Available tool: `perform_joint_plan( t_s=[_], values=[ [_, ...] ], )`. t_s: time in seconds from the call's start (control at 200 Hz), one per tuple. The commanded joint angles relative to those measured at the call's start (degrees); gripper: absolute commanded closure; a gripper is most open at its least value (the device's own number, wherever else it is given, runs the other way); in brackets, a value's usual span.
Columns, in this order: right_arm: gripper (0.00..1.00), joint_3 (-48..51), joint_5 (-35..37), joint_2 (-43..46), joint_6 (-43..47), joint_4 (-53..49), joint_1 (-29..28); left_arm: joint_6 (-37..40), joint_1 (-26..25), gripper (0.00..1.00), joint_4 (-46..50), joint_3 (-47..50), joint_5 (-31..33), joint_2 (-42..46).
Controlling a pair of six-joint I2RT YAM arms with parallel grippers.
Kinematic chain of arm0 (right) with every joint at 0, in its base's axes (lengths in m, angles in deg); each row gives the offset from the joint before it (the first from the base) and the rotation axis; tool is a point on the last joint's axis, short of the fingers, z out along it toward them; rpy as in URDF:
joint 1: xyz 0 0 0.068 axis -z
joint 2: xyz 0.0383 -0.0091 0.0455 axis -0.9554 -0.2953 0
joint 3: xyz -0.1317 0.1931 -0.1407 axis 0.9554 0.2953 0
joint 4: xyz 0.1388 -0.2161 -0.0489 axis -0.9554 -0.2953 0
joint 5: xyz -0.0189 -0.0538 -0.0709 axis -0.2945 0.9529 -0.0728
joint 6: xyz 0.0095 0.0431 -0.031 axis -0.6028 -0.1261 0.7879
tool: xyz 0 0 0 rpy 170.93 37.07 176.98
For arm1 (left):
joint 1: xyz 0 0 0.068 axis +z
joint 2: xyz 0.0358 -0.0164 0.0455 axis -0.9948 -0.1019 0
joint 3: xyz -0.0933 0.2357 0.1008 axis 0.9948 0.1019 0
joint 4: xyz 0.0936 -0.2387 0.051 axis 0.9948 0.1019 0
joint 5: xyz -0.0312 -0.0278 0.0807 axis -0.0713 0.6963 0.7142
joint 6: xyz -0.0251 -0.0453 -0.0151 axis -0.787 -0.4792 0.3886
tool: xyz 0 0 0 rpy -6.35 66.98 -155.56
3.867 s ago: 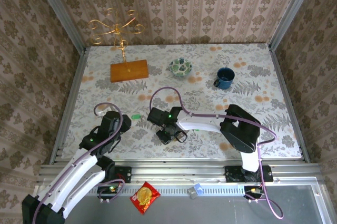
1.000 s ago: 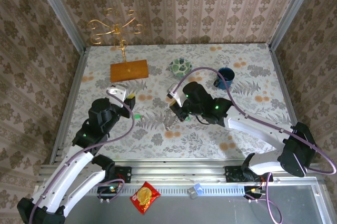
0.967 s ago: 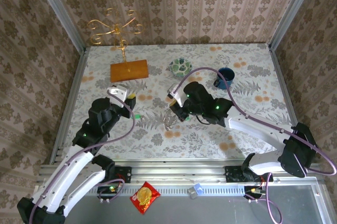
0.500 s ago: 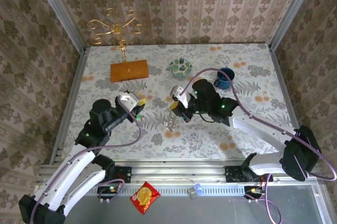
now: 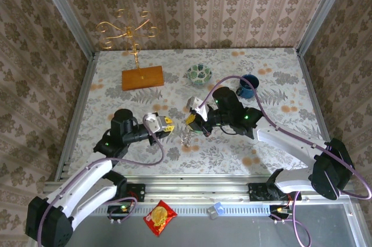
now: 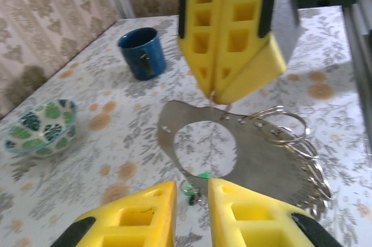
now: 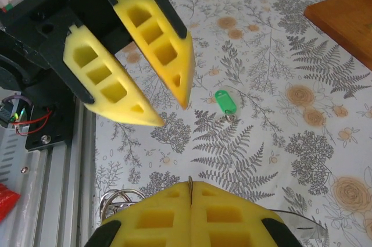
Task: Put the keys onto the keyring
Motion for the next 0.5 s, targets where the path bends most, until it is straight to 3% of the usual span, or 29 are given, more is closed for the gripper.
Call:
perform_joint_plan(
  t_s=[0.0, 0.285, 0.495],
  values=[
    [1.00, -1.81, -3.00, 0.21, 2.40, -0.31, -0.37, 1.81, -0.56, 0.79, 0.29, -2.30, -7.17, -1.42],
    [1.00, -2.42, -2.98, -1.45, 3.51, -0.32, -2.42, -0.59, -2.14, 0.80, -2.07, -2.25, -11.47, -5.96],
    [1.00, -3.24, -4.12, -2.30, 4.07, -1.01, -3.72, -2.41, -3.26, 0.80, -4.91, -0.97, -10.34, -6.44]
  ],
)
